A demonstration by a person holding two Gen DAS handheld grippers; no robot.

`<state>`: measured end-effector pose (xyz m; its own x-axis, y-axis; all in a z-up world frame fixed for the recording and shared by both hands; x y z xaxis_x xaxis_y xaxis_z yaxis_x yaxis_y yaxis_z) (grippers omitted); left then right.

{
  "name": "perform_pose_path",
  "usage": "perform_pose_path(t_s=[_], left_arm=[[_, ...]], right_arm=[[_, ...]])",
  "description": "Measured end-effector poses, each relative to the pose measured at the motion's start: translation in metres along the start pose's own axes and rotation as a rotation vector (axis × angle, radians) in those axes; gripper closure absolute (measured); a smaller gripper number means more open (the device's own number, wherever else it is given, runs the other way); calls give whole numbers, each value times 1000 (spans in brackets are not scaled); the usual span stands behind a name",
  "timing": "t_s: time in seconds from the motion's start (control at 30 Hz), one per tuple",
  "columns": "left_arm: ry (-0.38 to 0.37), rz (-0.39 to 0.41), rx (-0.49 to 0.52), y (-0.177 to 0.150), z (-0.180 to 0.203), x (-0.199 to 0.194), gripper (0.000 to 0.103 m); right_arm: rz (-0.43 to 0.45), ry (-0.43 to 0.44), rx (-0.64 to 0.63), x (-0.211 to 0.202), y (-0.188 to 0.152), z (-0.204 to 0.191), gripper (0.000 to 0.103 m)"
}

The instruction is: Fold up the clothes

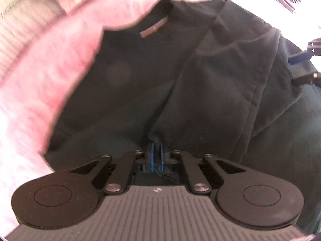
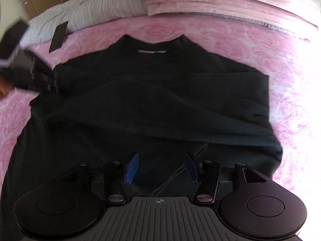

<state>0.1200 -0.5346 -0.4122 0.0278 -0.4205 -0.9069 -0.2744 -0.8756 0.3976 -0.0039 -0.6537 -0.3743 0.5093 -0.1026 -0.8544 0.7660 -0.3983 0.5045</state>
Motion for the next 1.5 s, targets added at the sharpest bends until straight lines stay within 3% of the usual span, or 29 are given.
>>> perform_pose_path(t_s=[0.07,0.13,0.2,0.37,0.43,0.5,0.6,0.67,0.77,0.93,0.97,1.0,1.03,1.23,1.33,1.5], left_arm=[[55,26,-14,5,-16,-9,98],[40,6,-34,1,-20,-3,96],[53,-46,23,-8,-14,10,85],[149,51,99,-9,12,-17,84],[110,90,166,-12,40,-29,80],[77,80,231,-19,64,-25,75],[19,22,314,-33,95,-3,79],[32,14,373,-41,103,5,81],[23,8,295,-38,99,3,81],[39,67,233,-27,88,-11,78],[41,70,228,-24,86,-11,77],[43,70,224,-20,83,-11,76],[42,65,232,-20,83,-12,76],[39,18,309,-28,86,-13,76],[35,22,321,-28,92,-11,76],[12,50,302,-16,102,-9,73]], right_arm=[[-3,-2,17,-3,-3,-3,49],[-5,-4,35,-3,-5,-6,49],[-3,2,39,-2,-2,-9,49],[-1,9,50,0,3,-10,49],[-9,-1,62,-1,1,-3,49],[-18,-14,89,1,-5,5,49],[-43,-21,190,5,-14,25,49],[-46,-28,262,2,-18,37,49],[-24,-32,350,-10,-19,52,49],[-2,71,520,3,-17,50,50],[8,73,570,7,-17,54,57],[7,53,582,12,-15,58,95],[-9,33,565,15,-12,62,102],[46,-87,604,7,3,117,103],[66,-70,576,0,8,121,103],[87,38,469,0,21,81,102]])
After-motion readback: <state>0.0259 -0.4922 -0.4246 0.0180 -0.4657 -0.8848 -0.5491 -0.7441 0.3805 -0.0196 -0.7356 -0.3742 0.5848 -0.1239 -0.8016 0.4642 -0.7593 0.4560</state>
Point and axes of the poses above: each gripper's, at about its wrist camera, not at the fingertips, and x roughly the way its jaws point, z to its right, y to its top, the point moved 10 cm from there along x, roughly the way its jaws point, and after that the axes turned 1 degree about x, right-handed, at the moved point
